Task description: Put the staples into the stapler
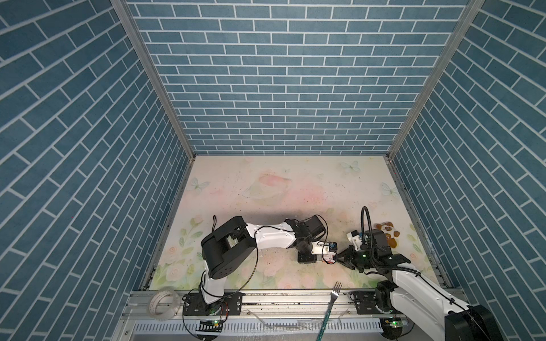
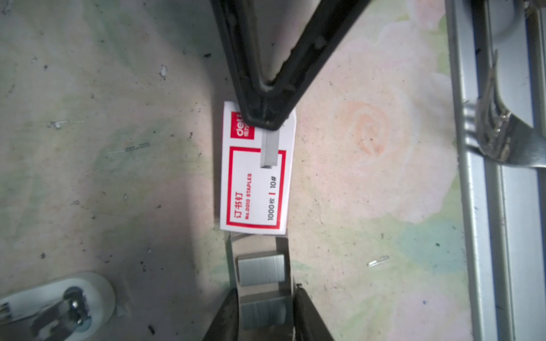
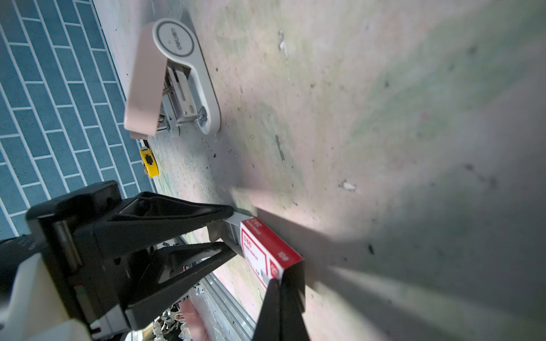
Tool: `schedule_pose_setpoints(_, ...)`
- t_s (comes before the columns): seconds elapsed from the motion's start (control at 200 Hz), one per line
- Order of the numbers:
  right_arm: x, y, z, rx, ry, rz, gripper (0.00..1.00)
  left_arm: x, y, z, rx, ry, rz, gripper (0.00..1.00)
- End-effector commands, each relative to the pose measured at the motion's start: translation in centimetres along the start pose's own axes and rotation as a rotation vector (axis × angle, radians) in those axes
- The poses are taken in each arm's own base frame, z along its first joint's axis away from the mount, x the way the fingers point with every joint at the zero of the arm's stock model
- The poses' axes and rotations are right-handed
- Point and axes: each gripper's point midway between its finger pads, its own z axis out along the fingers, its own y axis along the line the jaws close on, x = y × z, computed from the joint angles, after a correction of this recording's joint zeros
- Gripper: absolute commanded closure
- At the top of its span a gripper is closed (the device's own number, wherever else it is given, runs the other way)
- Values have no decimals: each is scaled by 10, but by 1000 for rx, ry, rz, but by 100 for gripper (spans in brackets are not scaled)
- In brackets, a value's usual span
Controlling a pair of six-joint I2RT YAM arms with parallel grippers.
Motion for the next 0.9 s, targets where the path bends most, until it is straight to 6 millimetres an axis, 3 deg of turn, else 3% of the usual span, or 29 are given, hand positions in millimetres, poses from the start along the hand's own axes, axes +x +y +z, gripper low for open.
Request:
schedule_pose_setpoints(0.0, -6, 1, -4, 20, -29, -20, 100, 21, -11, 12, 42, 72, -21, 68)
schedule_pose_setpoints(0.89, -12, -17, -25, 168, -137, 44, 98, 30, -10, 11, 23, 99, -9, 67)
